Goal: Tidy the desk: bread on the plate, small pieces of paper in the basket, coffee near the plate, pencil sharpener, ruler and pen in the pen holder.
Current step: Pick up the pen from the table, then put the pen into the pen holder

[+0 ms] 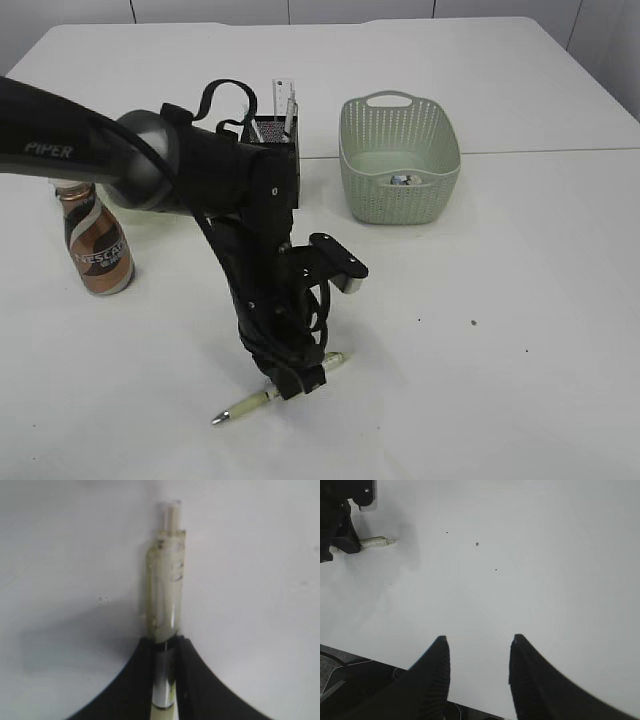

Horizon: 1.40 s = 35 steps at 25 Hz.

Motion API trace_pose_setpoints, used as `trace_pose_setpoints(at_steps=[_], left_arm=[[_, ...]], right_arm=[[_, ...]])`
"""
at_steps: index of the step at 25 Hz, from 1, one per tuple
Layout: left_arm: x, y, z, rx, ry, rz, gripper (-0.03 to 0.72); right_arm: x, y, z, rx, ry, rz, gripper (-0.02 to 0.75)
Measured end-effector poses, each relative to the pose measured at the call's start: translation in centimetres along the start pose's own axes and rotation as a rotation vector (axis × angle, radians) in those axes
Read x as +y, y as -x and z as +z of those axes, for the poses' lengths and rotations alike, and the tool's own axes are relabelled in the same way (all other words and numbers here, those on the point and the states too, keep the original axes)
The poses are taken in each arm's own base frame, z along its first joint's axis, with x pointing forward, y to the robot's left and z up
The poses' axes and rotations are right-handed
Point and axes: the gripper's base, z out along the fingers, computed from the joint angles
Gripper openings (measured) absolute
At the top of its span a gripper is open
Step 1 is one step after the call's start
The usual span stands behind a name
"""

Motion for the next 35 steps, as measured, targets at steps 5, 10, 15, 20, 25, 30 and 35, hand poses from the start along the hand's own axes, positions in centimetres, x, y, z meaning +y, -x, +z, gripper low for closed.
trace_pose_setpoints(at_steps=[5,10,15,20,25,30,35], left_arm=[[0.5,-0.1,-2.0,-0.074,-0.065,-0.248,0.067],[1.3,-1.4,-5.2,-0.054,-0.093,-0.374,0.067],[1.1,-2.8,-6.8,-0.063,-0.093,-0.401,0.066],[0.3,-5.6,-7.1,-0.251,-0.018,-0.435,0.066],[0.6,-8.0,-8.4,-0.684,0.177,-0.454,0.066],[1.7,-7.9,-9.7,-1.000,0.328,-0.459,0.066],[3.2,-5.8,-12.3,-1.312,0.459,-0.445,0.066]], right_arm=[[0.0,0.0,0.0,0.000,-0.001,0.000,0.293],[0.0,0.0,0.0,0.000,-0.001,0.000,0.293],[0.0,0.0,0.0,0.000,-0.001,0.000,0.293],[0.0,0.0,0.0,0.000,-0.004,-0.001,0.293],[-0.1,0.0,0.0,-0.001,-0.006,-0.002,0.293],[-0.1,0.0,0.0,-0.001,-0.010,-0.003,0.293],[-0.2,0.0,0.0,-0.002,-0.017,-0.005,0.293]])
